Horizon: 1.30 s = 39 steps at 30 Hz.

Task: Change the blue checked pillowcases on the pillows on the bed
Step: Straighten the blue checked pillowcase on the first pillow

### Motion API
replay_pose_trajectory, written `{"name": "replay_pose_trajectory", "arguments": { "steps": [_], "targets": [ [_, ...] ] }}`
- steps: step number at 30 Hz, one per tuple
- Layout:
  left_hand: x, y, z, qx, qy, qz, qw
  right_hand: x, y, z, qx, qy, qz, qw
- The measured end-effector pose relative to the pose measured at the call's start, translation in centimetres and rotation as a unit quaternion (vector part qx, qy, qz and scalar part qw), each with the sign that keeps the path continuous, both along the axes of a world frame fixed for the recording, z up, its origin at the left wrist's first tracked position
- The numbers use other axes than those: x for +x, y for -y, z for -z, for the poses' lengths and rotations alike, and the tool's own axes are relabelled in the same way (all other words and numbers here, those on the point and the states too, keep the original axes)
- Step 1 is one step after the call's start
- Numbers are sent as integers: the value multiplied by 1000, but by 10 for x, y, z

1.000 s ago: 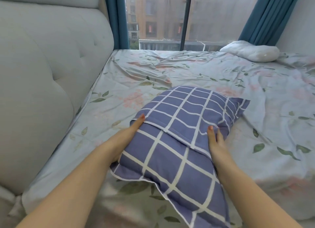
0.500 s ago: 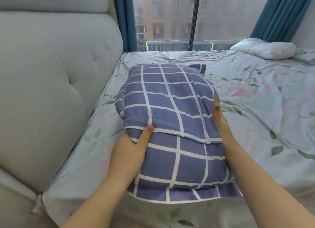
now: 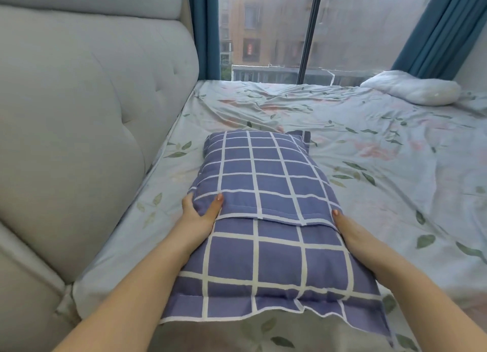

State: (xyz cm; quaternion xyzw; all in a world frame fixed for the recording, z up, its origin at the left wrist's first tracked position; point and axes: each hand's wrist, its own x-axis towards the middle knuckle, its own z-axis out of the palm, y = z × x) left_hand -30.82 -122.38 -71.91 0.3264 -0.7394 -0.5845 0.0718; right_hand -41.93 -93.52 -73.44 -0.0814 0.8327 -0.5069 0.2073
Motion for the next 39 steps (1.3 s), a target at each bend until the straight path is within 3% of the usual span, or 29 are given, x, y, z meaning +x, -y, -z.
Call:
{"name": "replay_pose_trajectory", "arguments": {
  "steps": [4,9,17,20,21,23,25,27,31,39],
  "targets": [
    [7,-2,-2,-61,-27,43,997,10,-6,-10,-3,-48,13,999],
    [17,0,4,-111,51,78,989,16,-12,-6,95,-60,-33,993],
    [23,14,6,-149,100,102,978,18,-22,11,137,-84,-42,986],
    [24,17,6,-260,160,82,949,17,-23,9,144,-89,-36,985],
    [24,12,4,-301,156,65,938,17,-22,6,141,-114,-27,983],
    [23,-5,-3,-342,56,61,936,18,-21,-4,134,-201,3,970],
    [23,-29,-10,-372,-66,124,917,26,-18,-17,79,-272,8,959],
    [22,-49,-12,-396,-130,210,884,36,-16,-32,17,-289,-45,956],
    [12,-71,-12,-404,-143,309,849,40,-18,-32,22,-306,-162,938],
    [-5,-77,-8,-429,-139,312,836,32,-15,-22,74,-353,-161,919]
  ]
}}
